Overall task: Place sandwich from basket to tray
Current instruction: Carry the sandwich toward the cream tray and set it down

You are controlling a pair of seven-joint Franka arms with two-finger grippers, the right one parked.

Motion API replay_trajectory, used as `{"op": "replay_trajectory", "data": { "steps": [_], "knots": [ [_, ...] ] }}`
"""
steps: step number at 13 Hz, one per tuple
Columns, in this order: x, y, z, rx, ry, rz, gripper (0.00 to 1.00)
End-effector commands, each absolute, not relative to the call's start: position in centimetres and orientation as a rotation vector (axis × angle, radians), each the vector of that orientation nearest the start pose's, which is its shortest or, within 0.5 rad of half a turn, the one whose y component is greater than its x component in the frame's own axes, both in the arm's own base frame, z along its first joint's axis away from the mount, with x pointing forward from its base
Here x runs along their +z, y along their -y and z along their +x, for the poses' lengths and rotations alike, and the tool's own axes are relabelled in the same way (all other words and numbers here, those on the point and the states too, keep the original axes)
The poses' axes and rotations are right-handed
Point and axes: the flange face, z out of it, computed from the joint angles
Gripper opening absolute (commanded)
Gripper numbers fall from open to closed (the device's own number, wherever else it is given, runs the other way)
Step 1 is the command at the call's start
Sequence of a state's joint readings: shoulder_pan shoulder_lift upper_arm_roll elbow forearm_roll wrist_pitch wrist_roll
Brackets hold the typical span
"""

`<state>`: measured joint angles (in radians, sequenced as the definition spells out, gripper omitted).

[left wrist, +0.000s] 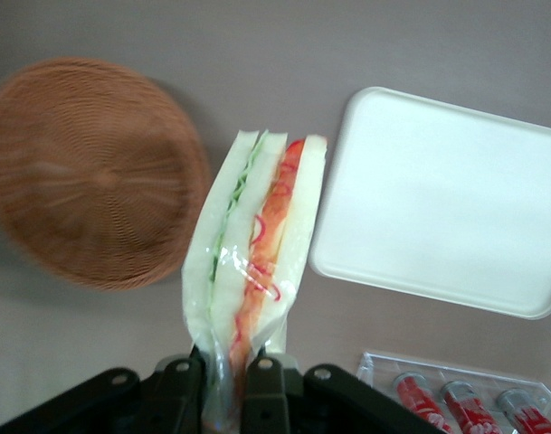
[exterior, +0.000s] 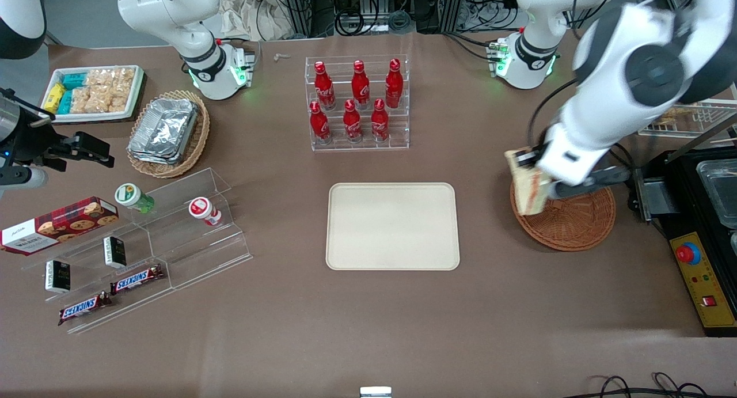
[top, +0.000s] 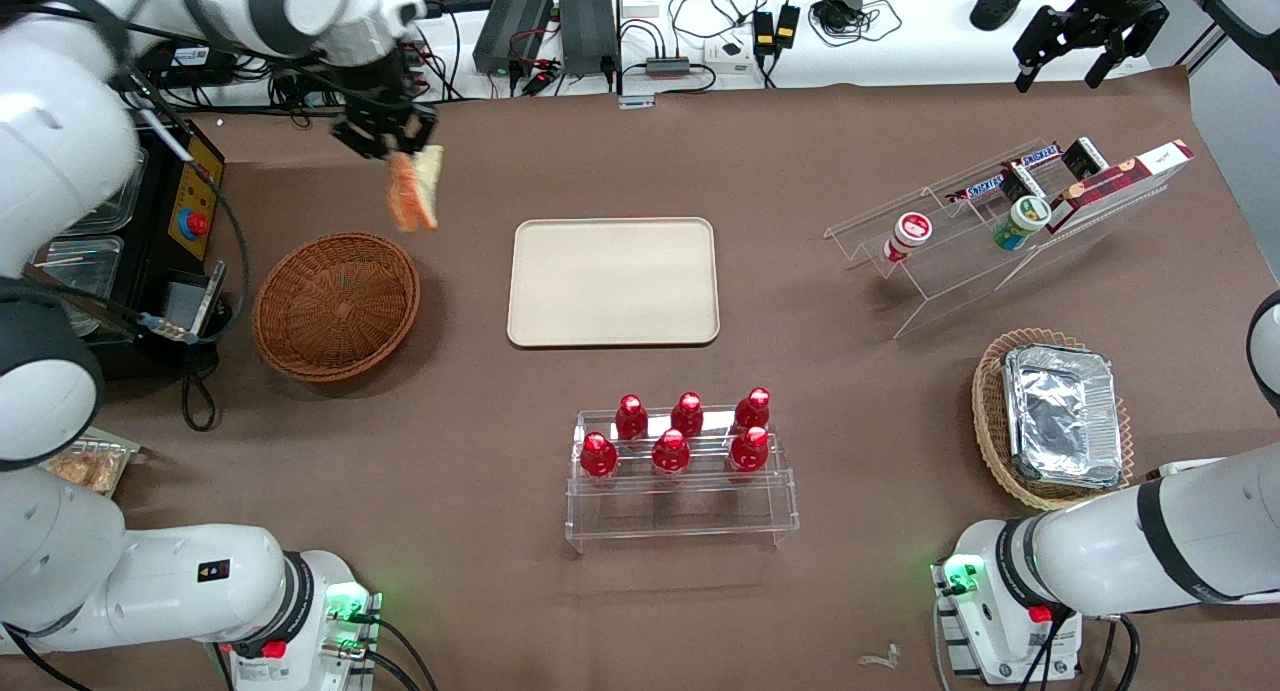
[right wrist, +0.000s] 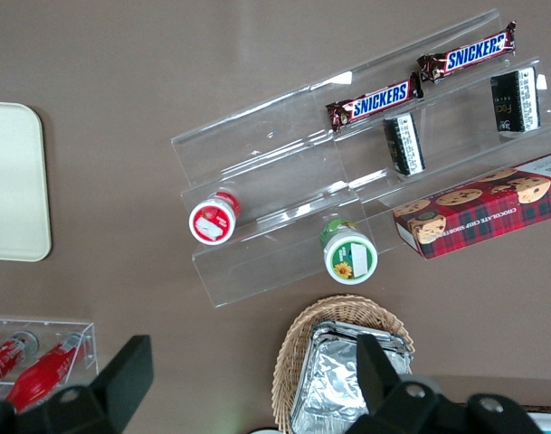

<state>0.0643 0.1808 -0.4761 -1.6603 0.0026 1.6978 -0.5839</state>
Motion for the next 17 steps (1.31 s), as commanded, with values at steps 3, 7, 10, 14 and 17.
{"op": "replay_trajectory", "data": {
  "steps": [3, 7, 10, 14, 17],
  "knots": [
    [36.2, 31.1, 58.3, 0.234, 0.142, -3.159, 0.03],
    [27.6, 33.1, 59.4, 0.173, 0.14, -3.159, 0.04],
    [25.2, 33.7, 59.3, 0.157, 0.104, -3.16, 0.18],
    [25.1, 34.1, 59.2, 0.156, 0.132, -3.157, 1.0],
    [29.1, 33.4, 59.9, 0.083, 0.167, -3.164, 1.0]
  ]
}}
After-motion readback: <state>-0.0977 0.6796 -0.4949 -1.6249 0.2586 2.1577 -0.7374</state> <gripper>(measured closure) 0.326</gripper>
